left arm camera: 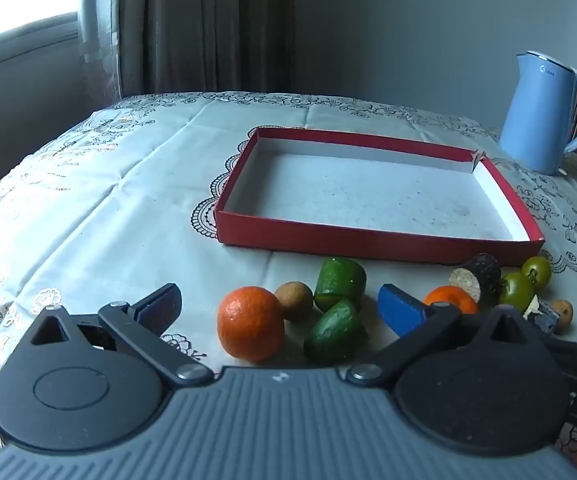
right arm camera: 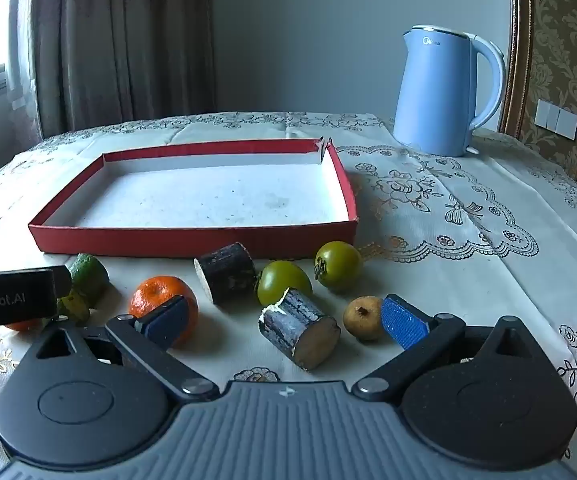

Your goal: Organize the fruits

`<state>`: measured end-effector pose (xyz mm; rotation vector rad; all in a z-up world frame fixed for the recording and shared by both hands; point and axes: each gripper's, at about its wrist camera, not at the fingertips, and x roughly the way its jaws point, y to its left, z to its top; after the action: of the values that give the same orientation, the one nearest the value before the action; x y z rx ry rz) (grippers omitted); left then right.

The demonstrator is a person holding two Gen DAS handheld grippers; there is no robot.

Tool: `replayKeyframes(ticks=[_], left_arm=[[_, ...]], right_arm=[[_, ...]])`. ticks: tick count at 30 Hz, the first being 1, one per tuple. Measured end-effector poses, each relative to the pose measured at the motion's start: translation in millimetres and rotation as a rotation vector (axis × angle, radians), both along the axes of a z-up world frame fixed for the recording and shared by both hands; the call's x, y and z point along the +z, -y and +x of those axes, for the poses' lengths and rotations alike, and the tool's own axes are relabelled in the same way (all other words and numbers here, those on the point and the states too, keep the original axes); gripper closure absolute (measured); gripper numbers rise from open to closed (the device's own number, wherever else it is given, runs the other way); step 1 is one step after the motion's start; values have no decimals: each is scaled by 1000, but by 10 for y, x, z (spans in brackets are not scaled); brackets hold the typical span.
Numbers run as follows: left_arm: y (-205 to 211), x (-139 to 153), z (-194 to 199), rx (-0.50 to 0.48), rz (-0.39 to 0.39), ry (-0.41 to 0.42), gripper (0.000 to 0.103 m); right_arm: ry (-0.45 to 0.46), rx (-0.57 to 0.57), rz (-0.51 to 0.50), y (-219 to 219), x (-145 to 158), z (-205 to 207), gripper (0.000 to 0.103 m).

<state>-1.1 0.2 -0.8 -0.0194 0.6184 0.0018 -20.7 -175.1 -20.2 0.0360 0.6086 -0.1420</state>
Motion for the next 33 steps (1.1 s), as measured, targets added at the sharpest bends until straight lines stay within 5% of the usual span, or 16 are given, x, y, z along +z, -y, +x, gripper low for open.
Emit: replayKeyframes(ticks=[33], left_arm=[[41,-56,-69,-10,22,2,0]], right_arm=[[-14,-30,2,-15,6,-36,0]])
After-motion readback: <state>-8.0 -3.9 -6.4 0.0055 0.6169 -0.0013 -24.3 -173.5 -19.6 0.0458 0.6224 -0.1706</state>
